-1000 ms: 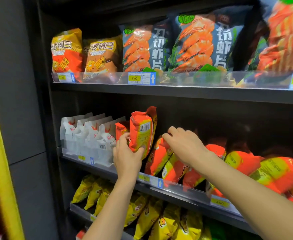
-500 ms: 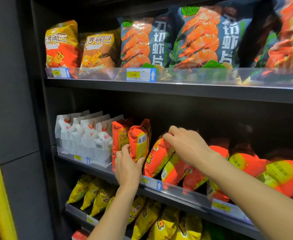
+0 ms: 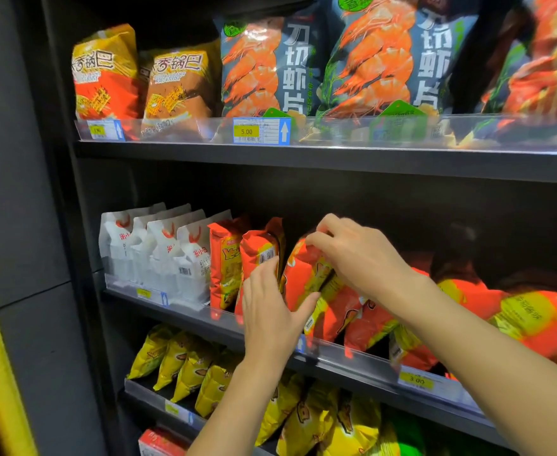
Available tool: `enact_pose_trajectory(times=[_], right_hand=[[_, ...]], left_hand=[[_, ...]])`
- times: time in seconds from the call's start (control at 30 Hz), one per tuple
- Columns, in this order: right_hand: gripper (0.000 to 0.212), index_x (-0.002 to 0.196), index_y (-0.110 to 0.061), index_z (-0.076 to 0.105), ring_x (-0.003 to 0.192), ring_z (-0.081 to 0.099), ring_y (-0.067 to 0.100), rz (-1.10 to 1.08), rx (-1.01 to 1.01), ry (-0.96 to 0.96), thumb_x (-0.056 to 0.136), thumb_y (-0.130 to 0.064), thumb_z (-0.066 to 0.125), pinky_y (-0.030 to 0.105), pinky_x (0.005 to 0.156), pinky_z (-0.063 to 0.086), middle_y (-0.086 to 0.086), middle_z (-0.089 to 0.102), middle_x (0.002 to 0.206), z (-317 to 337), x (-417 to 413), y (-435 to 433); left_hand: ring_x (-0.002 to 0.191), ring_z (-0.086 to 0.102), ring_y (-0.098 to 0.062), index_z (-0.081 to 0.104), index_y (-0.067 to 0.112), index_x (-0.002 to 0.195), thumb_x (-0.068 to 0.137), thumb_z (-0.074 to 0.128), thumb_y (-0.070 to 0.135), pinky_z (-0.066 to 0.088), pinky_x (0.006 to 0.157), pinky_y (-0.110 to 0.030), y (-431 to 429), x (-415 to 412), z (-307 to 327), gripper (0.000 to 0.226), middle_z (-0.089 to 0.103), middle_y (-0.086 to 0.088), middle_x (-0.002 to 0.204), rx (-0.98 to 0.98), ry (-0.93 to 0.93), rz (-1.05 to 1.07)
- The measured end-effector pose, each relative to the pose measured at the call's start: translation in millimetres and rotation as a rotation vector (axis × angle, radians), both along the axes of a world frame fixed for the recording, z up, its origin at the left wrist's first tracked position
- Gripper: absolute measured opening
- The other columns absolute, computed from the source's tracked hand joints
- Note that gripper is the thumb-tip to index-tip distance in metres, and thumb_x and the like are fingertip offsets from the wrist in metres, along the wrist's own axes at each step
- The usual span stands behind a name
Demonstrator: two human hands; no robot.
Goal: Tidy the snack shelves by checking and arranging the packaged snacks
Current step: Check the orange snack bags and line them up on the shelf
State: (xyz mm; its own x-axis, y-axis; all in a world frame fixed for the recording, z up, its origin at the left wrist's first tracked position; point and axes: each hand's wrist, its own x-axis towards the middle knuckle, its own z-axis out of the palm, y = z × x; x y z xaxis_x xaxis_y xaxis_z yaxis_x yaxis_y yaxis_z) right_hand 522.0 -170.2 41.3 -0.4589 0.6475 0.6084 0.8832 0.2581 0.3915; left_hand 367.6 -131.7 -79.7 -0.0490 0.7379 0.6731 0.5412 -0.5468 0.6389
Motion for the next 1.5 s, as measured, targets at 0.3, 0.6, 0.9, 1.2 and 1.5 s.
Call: enact_pose_trajectory(times=[0.3, 0.6, 0.9, 1.2, 1.5], right_hand=[[0.051, 0.141, -0.023, 0.063, 0.099, 0.065, 0.029, 0.232, 0.120, 0.153, 0.093, -0.010, 0.075, 0.040, 0.059, 0.057, 0.006, 0.064, 0.129, -8.0, 5.9, -38.6], [0.038, 0.129, -0.023, 0.068, 0.106, 0.067, 0.005, 0.266, -0.060, 0.913, 0.093, -0.032, 0.077, 0.037, 0.091, 0.059, -0.010, 0.068, 0.118, -25.8, 9.5, -69.3], [0.072, 0.141, -0.024, 0.059, 0.119, 0.067, 0.010, 0.288, -0.431, 1.390, 0.080, -0.058, 0.080, 0.038, 0.104, 0.057, -0.009, 0.065, 0.133, -65.6, -17.5, -67.1], [0.076, 0.143, -0.024, 0.055, 0.120, 0.072, 0.019, 0.564, -0.890, 1.666, 0.079, -0.063, 0.069, 0.051, 0.111, 0.051, -0.003, 0.075, 0.129, -95.2, -52.2, -82.7], [0.072, 0.134, -0.033, 0.064, 0.117, 0.073, 0.016, 0.497, -0.808, 1.829, 0.077, -0.074, 0.075, 0.051, 0.111, 0.051, -0.010, 0.076, 0.124, -148.5, -80.8, -104.4]], left_hand=[[0.132, 0.050, -0.004, 0.054, 0.027, 0.146, 0.097, 0.074, 0.026, 0.048, 0.113, -0.036, -16.7, -5.1, 5.7, 0.053, 0.057, 0.016, 0.136, 0.035, -0.076, -0.091], [0.124, 0.056, 0.005, 0.059, 0.034, 0.142, 0.099, 0.072, 0.029, 0.053, 0.102, -0.026, -45.8, -32.2, 13.0, 0.045, 0.059, 0.026, 0.128, 0.009, -0.250, -0.185], [0.113, 0.074, -0.015, 0.068, 0.032, 0.131, 0.099, 0.066, 0.026, 0.065, 0.083, -0.033, -91.2, -67.7, 22.6, 0.033, 0.078, 0.008, 0.120, -0.343, -0.706, -0.538], [0.117, 0.073, -0.026, 0.067, 0.020, 0.135, 0.091, 0.064, 0.030, 0.060, 0.095, -0.045, -120.6, -99.3, 10.7, 0.046, 0.077, -0.006, 0.125, -0.477, -0.658, -0.609], [0.123, 0.070, -0.027, 0.068, 0.023, 0.137, 0.102, 0.054, 0.043, 0.050, 0.110, -0.058, -138.4, -114.8, -14.0, 0.042, 0.074, -0.007, 0.131, -0.662, -0.631, -0.589]])
